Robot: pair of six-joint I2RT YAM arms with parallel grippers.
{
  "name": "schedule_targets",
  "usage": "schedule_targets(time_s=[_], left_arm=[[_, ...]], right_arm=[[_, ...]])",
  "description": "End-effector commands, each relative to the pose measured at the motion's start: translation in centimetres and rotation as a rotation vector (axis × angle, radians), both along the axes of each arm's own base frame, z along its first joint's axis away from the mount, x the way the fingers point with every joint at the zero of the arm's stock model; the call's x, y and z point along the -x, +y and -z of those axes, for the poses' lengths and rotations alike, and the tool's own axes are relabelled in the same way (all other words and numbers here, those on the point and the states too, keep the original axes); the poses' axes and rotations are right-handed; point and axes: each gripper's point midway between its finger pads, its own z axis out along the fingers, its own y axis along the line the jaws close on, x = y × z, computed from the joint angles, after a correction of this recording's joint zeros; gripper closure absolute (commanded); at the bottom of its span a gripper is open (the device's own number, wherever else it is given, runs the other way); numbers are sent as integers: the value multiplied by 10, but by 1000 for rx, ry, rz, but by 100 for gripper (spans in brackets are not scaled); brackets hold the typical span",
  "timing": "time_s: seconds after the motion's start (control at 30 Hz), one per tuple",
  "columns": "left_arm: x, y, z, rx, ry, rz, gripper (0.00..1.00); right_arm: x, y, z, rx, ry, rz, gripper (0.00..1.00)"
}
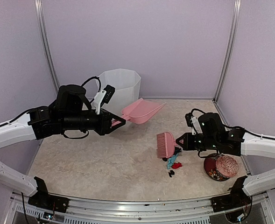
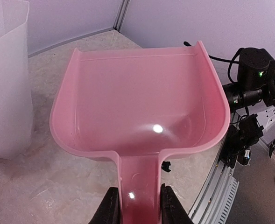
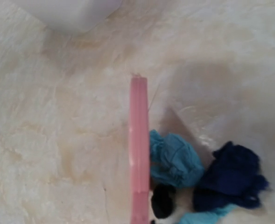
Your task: Sweep away the paper scraps from the table
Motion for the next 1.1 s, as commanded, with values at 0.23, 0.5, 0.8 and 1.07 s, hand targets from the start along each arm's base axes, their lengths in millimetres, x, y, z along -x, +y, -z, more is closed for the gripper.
schedule_targets(time_s=[0.23,0.5,0.8,1.07], left_arm=[[39,-11,53,-168,-35,32,100],[76,-15,104,-319,-23,83,100],[109,-26,169,-490,-32,91,100],[110,-33,200,-607,-68,65,100]], right_arm=[[-6,-38,-76,49,-185,88,100],[-22,-73,-105,266,-326,179,100],[-40,-102,-84,597,-320,242,100],[-41,-79,-46,664,-217,113,100]])
